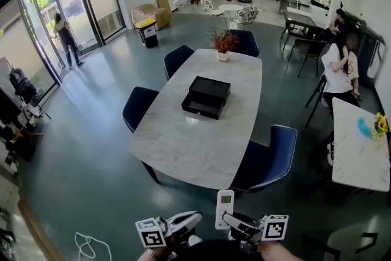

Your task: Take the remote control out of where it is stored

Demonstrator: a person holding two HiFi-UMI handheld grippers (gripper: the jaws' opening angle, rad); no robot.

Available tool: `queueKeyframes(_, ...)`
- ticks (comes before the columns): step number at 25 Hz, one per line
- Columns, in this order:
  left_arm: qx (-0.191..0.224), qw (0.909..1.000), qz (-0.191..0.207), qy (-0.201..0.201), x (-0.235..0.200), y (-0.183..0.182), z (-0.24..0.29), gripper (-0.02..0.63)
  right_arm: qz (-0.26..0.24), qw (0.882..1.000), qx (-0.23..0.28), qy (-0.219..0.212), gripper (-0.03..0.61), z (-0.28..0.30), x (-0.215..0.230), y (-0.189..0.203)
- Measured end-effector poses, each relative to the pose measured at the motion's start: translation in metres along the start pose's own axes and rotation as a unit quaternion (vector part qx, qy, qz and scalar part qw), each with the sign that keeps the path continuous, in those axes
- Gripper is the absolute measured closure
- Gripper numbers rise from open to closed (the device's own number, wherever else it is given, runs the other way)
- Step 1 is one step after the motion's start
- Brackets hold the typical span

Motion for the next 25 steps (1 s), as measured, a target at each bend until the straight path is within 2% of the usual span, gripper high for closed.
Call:
queueKeyframes(9,0.005,0.9999,-0.006,-0.015,0.005,0.014,0.016,0.607,0.02,1.0,-0.005,-0.011,0.468,-0.019,0.007,-0.009)
queueKeyframes(25,0.002,0.9998,0.005,-0.02,0.01,0.025,0.027,0.607,0.015,1.0,-0.018,-0.015,0.468,-0.033,0.01,-0.014)
Point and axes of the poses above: the fingertips, and each gripper's own axes: z forward along the fingers, x to its right, y out of its underside, the point moved 1 cm from there along -z, backward along the fingers, and after that the axes turned 3 degrees about x, right-handed, at the moved point
